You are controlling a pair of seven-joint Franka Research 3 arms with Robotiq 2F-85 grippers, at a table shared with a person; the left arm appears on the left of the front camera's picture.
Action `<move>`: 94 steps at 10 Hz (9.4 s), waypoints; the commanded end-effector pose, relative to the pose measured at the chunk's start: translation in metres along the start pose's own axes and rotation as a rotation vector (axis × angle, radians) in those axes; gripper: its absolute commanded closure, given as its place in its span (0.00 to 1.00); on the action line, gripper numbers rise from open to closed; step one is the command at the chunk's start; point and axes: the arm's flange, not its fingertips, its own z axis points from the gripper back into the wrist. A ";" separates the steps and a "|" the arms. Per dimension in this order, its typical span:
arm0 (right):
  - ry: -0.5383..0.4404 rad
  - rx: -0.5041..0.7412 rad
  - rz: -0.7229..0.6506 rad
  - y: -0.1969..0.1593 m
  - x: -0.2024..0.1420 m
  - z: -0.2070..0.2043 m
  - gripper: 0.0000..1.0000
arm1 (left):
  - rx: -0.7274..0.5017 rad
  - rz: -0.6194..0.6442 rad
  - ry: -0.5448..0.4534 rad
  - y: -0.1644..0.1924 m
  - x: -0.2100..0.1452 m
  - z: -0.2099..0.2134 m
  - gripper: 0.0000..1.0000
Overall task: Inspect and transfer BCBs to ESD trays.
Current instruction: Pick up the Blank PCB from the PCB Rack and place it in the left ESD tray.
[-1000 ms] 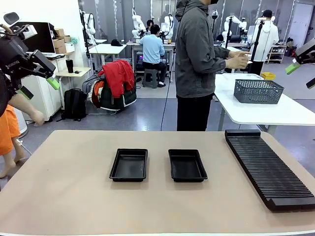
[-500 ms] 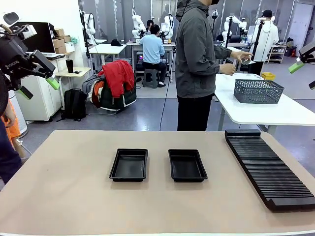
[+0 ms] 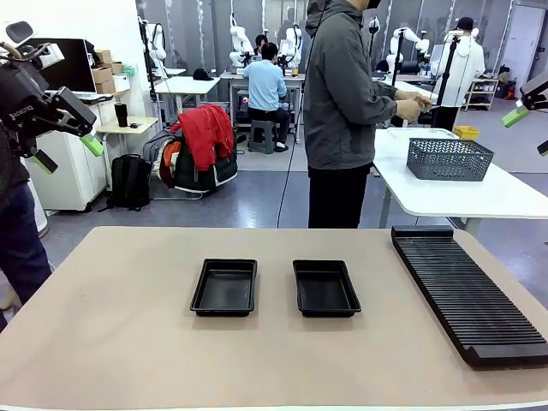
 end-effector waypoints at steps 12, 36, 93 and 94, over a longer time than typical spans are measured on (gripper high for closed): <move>0.001 0.001 0.000 0.000 0.000 0.000 0.00 | 0.076 0.012 -0.011 -0.035 0.018 0.042 0.00; 0.029 -0.101 0.017 0.028 -0.003 0.012 0.00 | 0.078 0.042 0.012 -0.028 0.018 0.038 0.00; 0.034 -0.252 0.531 0.019 -0.007 -0.022 0.00 | 0.078 0.042 0.012 -0.028 0.018 0.038 0.00; 0.073 -0.251 0.652 0.011 -0.006 -0.032 0.00 | 0.078 0.042 0.012 -0.028 0.018 0.038 0.00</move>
